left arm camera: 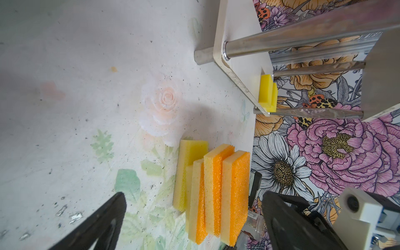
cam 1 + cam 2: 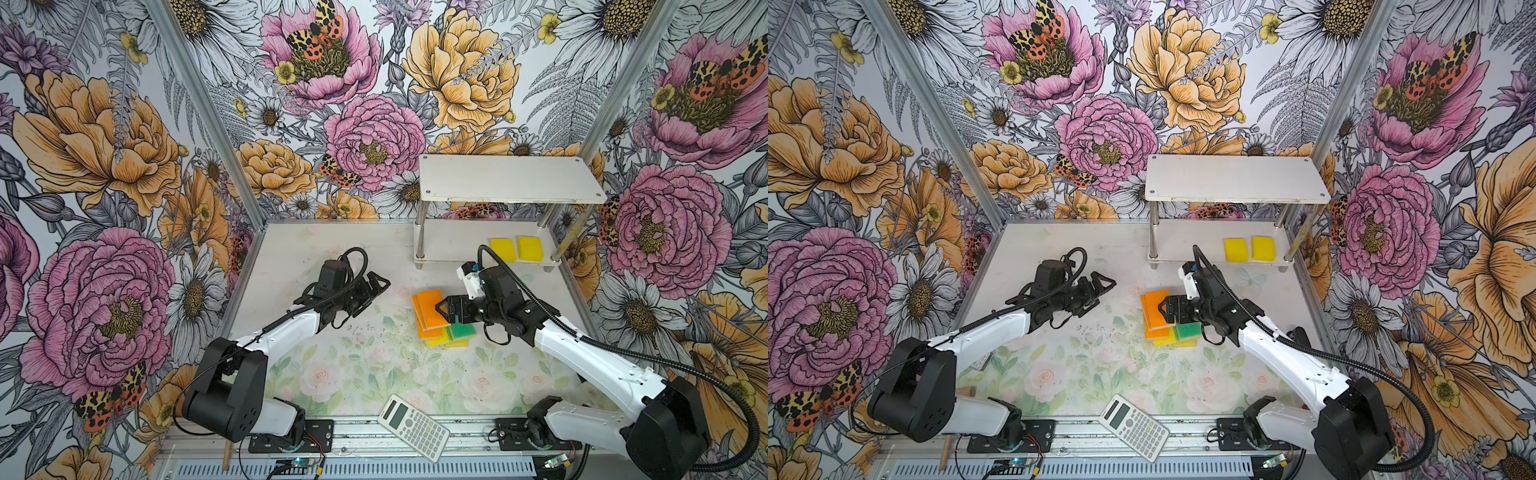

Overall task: Arrange cleaning sponges on a shelf
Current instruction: Pick up a cleaning sponge from several cleaning sponges.

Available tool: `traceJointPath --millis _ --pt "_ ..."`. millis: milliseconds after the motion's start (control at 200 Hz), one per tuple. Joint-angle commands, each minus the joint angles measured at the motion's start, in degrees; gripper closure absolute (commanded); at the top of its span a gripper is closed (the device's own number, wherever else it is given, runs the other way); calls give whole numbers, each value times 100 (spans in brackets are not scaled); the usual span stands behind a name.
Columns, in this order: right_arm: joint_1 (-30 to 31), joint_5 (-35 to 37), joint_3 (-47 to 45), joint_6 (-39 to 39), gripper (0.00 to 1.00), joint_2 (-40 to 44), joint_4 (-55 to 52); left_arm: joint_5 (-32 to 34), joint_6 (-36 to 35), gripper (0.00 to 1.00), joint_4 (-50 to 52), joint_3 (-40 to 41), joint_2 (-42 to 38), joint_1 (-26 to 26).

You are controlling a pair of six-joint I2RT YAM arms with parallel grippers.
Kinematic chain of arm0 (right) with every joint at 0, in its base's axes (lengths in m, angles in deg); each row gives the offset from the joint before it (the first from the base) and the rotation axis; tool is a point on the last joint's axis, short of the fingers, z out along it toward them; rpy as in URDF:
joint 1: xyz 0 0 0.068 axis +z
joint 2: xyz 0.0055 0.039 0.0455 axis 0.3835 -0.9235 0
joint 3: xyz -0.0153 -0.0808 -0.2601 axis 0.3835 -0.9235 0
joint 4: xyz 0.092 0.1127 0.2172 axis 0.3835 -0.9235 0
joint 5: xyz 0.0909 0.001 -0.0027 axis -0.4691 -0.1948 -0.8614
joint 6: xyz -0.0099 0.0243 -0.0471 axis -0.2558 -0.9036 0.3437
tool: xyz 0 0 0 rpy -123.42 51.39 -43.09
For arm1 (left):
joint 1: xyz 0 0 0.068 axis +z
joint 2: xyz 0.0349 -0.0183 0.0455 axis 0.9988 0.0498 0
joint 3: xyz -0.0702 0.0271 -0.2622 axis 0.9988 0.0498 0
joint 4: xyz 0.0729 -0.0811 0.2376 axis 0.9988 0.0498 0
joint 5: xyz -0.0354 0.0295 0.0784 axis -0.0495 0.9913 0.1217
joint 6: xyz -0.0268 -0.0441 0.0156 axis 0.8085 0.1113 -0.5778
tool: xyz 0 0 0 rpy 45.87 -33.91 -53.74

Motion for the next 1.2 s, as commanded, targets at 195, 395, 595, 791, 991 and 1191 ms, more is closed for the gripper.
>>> traceJointPath --millis 195,395,595,791,991,1191 --pt "510 719 587 -13 13 -509 -198 -314 64 1 -361 44 36 238" --pt "724 1263 900 59 14 -938 -362 -213 64 1 -348 234 -190 245" --pt "800 1345 1028 106 14 -1197 -433 -194 55 1 -326 314 -239 262" --pt "933 1574 1090 133 15 -1434 -503 -167 38 1 -303 368 -266 281" --pt "1015 1666 1160 198 16 -1649 -561 -169 29 1 -318 316 -178 285" --pt "1096 1798 1276 247 18 -1825 -679 -184 30 1 -318 334 -161 290"
